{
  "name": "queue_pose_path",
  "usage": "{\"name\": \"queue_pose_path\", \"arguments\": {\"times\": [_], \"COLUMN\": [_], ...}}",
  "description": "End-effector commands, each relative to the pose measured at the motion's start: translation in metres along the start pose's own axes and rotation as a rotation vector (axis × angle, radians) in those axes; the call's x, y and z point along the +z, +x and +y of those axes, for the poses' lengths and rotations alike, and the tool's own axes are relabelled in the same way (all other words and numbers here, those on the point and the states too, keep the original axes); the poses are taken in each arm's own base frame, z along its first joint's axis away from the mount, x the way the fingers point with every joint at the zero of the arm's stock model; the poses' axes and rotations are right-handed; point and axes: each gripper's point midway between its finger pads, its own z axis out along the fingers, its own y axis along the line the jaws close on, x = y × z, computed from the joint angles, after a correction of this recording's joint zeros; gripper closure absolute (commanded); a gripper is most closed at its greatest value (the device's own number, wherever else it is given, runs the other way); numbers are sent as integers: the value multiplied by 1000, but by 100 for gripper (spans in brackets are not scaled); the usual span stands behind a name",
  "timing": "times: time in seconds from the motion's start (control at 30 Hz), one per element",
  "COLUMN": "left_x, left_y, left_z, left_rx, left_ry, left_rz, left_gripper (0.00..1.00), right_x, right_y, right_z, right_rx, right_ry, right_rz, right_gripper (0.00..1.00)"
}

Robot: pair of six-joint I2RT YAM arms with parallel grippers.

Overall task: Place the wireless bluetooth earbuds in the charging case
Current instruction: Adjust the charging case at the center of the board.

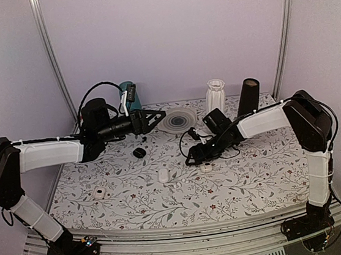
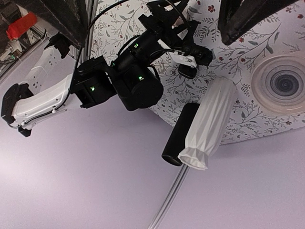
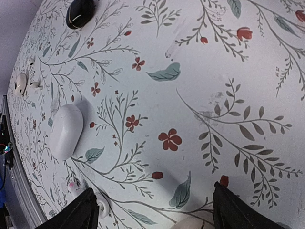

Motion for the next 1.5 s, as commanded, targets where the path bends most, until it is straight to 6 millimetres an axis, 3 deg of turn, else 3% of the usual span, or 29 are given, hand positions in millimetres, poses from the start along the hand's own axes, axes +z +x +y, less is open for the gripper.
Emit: {"name": "queue_pose_path", "arguments": {"times": [0.0,0.27,0.57,0.93,1.33,1.47], "left_x": [-4,-2,1,-1,-3,-4], "left_y": [-12,-11,-10,-9,-9,-10], "left_z": [-4,-3,-4,-4,-3,-4], "left_rx": [20,14,2,2,7,10], "left_ry": [17,24,38,31,25,25], "left_rz": [-31,-28,-27,-26,-23,-25], "left_gripper": [5,5,5,5,5,5], "right_x": [-13,-31,-38,-55,-29,-20], "right_y": [9,32,53,33,19,23], "right_z": [-3,-7,24,5,25,25], "right_rx": [34,123,97,117,-40,-41], "right_ry": [38,68,3,145,-9,-31], "right_rz": [6,-5,14,-66,-40,-18], "right_gripper": [17,17,18,21,21,21]}}
